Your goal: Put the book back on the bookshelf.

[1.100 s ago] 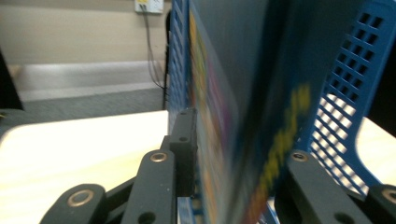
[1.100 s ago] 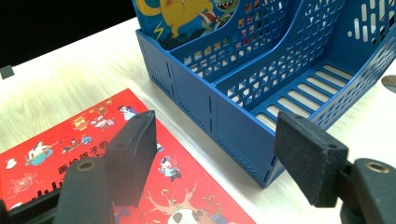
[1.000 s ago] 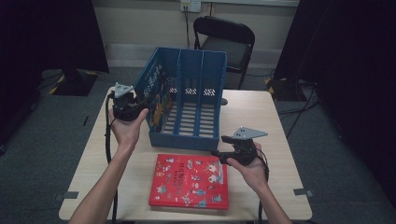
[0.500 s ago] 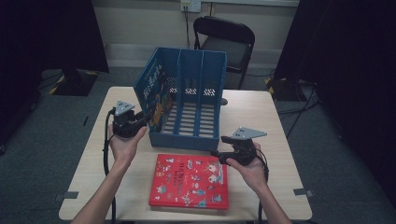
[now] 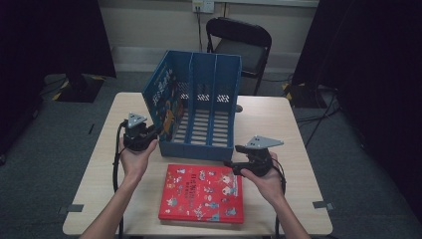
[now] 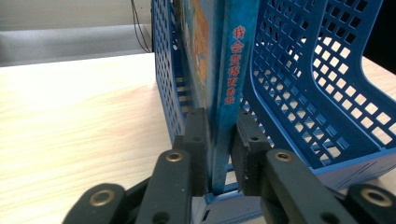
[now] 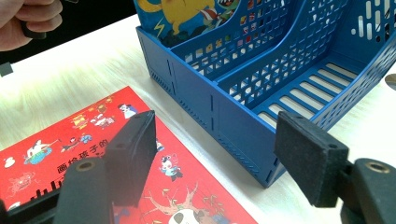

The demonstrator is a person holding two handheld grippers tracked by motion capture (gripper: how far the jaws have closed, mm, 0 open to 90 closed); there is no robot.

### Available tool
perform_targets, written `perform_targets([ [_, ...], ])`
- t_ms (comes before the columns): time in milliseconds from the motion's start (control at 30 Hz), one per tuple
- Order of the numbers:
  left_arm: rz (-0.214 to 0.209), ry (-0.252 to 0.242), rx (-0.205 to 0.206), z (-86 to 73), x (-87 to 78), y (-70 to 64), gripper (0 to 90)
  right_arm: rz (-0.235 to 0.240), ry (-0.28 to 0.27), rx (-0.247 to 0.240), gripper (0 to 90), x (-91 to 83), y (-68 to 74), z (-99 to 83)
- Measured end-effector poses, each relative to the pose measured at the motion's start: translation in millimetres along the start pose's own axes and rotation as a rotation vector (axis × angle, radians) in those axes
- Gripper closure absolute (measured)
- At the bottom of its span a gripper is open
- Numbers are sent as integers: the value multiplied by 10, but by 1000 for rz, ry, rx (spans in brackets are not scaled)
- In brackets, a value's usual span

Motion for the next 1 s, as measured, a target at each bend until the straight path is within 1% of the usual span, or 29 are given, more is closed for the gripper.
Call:
perform_targets([
  [100, 12, -5, 8, 2, 22, -24, 788, -3, 2, 3, 299, -7, -10, -1],
  [233, 28, -1, 7, 22, 65, -19, 796, -1, 2, 1, 299, 0, -2, -1],
  [300, 38, 4, 14, 34, 92, -6, 799, 2, 2, 1, 299, 2, -3, -1],
  [400, 48, 2, 7, 42, 118, 14, 806, -1, 2, 3, 299, -1, -9, -2],
  [467, 58, 0, 17, 44, 133, 3, 807, -2, 2, 4, 299, -4, -13, -1],
  [567, 69, -6, 14, 48, 163, -3, 810, 0, 3, 2, 299, -1, -10, -3],
  [667, 81, -5, 35, 57, 194, -8, 809, 3, 2, 1, 299, 1, -6, -2],
  [700, 85, -12, 32, 58, 206, -10, 809, 2, 3, 1, 299, -1, -7, -2],
  [767, 90, -10, 39, 61, 220, -13, 809, -1, 2, 3, 299, -5, -14, -2],
  [867, 101, -13, 57, 77, 242, -35, 807, -1, 2, 5, 299, -8, -19, -2],
  [1000, 107, -11, 61, 97, 277, -46, 805, 0, 2, 4, 299, -8, -17, -2],
])
Point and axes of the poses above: each handheld gripper's, and its own axes: x roughly forward along the jaws, z roughly out of its top, y roughly to its left, the point moved 2 cm from there along x, roughly forward along the jaws, and after that the axes turned 13 degrees about -y, right-handed, at the moved point
